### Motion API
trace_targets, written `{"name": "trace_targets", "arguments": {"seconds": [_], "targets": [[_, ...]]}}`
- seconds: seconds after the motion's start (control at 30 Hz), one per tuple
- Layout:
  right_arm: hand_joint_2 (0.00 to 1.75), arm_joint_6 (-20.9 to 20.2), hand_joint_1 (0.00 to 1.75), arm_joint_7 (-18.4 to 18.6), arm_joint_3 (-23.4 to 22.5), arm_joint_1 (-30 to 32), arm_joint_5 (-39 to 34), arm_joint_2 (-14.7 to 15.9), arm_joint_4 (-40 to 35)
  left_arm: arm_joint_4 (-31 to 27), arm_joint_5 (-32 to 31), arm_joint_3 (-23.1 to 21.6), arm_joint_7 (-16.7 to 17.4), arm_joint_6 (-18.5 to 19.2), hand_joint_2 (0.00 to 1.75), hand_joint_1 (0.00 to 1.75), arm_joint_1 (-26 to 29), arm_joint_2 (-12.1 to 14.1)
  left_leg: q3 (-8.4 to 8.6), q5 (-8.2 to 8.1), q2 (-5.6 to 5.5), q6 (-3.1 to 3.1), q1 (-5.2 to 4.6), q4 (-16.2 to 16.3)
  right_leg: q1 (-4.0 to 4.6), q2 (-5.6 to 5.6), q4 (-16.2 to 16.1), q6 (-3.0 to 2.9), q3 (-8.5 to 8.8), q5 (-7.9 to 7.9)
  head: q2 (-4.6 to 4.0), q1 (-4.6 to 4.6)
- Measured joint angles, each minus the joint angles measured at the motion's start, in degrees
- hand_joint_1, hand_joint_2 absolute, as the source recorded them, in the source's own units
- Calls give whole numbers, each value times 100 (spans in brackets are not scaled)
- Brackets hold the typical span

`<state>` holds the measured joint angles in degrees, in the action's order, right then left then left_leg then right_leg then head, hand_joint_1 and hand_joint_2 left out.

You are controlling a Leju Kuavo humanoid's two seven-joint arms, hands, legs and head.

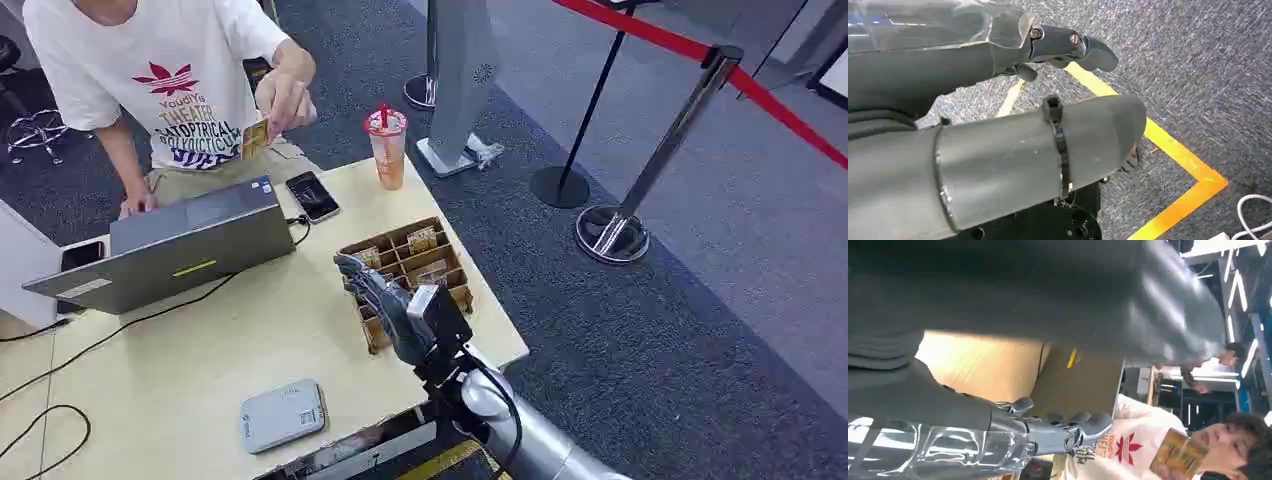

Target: Pass the card to the sensor for recognition and then transmit it.

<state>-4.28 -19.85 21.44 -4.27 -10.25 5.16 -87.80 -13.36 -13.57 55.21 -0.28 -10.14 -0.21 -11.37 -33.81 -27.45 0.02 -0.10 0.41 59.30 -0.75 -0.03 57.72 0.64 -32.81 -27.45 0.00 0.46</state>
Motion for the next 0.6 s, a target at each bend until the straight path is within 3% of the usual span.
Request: {"name": "trace_targets", "arguments": {"seconds": [0.43, 0.53, 0.6], "targets": [[175, 79, 0, -20, -39, 41, 20, -2, -2, 46, -26, -11, 0, 20, 0, 0, -1, 61, 0, 0, 0, 0, 0, 0, 0, 0, 0, 0, 0, 0, 0, -2], [175, 508, 0, -72, -39, 40, 464, -2, -24, 61, -24, -11, 0, 20, 0, 0, -3, 66, 0, 0, 0, 0, 0, 0, 0, 0, 0, 0, 0, 0, 0, 0], [175, 1060, 0, -127, -37, 39, 1077, -13, -72, 79, -28, -11, 0, 18, 0, 0, -3, 70, -1, 0, 0, 0, 0, 0, 0, 0, 0, 0, 0, 0, 0, 0]]}}
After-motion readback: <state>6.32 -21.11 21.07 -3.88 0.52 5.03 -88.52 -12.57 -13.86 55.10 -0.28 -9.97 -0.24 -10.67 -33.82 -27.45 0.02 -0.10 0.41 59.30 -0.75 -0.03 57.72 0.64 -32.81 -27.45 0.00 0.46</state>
